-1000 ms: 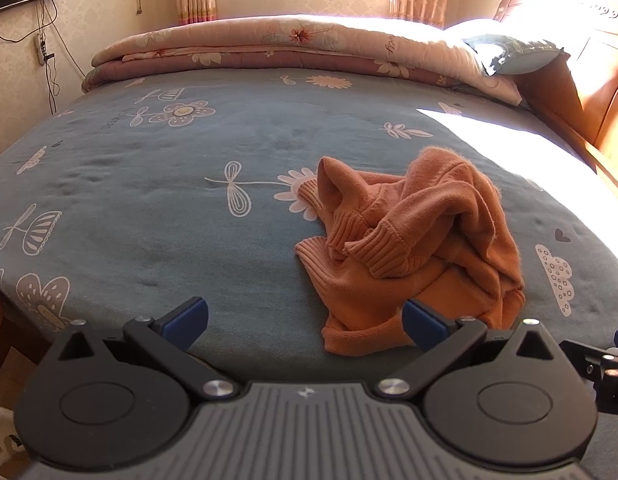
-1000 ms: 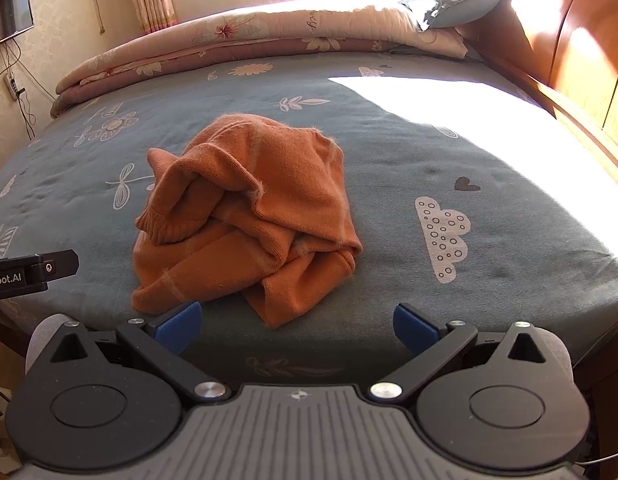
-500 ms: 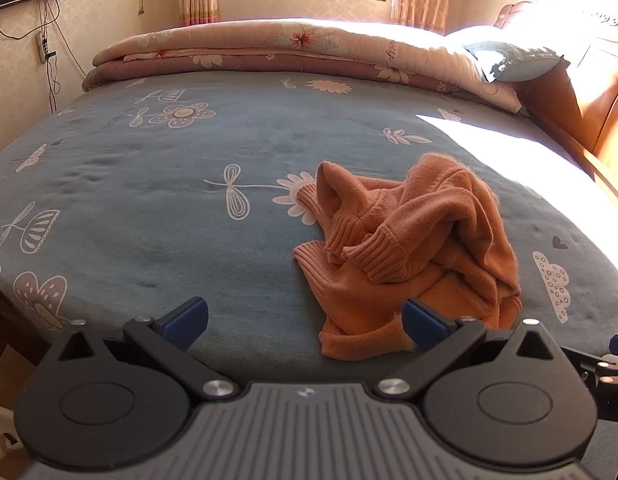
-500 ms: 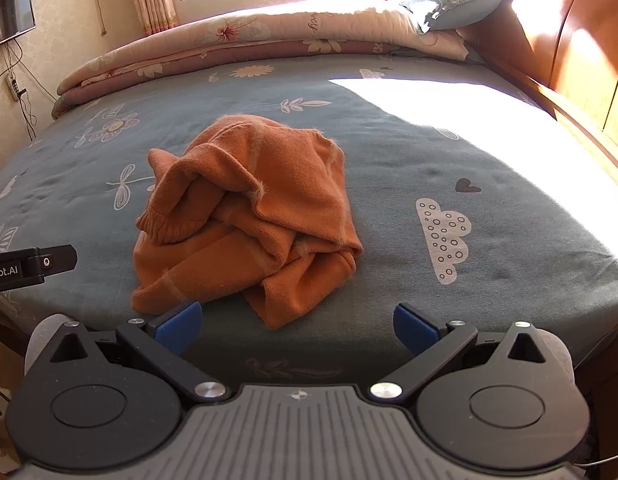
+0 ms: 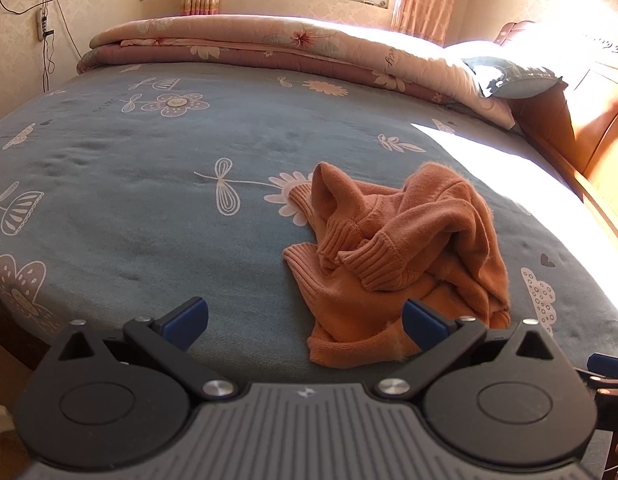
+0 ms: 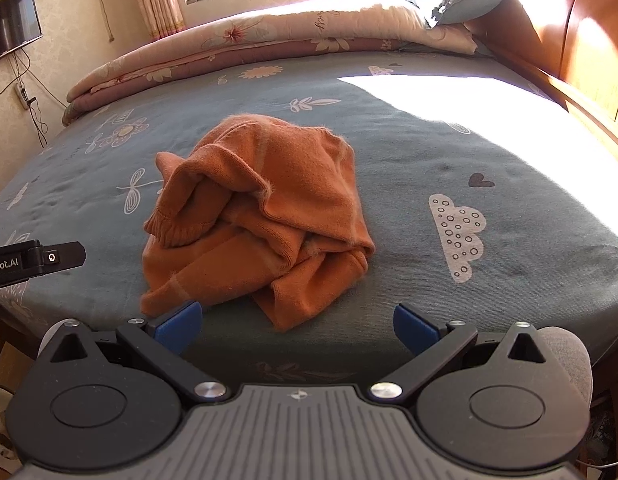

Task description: Fold clothes

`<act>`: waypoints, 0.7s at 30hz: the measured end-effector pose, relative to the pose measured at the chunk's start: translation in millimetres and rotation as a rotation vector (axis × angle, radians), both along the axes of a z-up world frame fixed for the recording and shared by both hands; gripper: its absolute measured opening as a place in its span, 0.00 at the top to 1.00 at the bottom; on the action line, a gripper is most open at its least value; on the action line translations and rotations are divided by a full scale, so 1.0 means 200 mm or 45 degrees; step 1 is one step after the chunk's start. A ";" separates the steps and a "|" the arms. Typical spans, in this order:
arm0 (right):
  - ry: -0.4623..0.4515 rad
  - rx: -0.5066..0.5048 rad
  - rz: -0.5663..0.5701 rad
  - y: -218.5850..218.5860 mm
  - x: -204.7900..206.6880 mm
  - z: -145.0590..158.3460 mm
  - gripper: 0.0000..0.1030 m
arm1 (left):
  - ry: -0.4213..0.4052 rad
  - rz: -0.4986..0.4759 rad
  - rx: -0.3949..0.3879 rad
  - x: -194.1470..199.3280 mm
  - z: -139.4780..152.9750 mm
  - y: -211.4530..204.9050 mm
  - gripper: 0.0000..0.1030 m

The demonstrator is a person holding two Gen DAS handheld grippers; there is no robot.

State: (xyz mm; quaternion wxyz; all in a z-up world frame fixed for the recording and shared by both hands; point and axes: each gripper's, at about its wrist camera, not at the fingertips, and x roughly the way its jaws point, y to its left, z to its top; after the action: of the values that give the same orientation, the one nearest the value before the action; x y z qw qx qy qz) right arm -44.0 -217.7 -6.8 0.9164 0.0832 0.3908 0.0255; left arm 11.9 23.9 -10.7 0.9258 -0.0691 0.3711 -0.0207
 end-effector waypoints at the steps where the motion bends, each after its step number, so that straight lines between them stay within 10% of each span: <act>1: -0.005 0.009 0.006 0.00 0.01 0.00 0.00 | -0.001 -0.001 -0.006 0.01 -0.01 0.00 0.00; 11: -0.196 0.094 0.099 -0.06 0.08 0.06 0.00 | -0.111 0.017 -0.156 0.13 0.01 0.08 0.00; 21: -0.252 0.114 0.246 -0.04 0.17 -0.04 0.00 | -0.001 -0.092 -0.045 0.27 -0.06 -0.03 0.00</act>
State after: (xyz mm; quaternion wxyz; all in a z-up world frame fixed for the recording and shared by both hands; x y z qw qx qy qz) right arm -10.5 -226.2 -14.7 0.9391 0.0829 0.3030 0.1390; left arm 65.4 18.0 -23.3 0.9232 -0.0719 0.3726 -0.0607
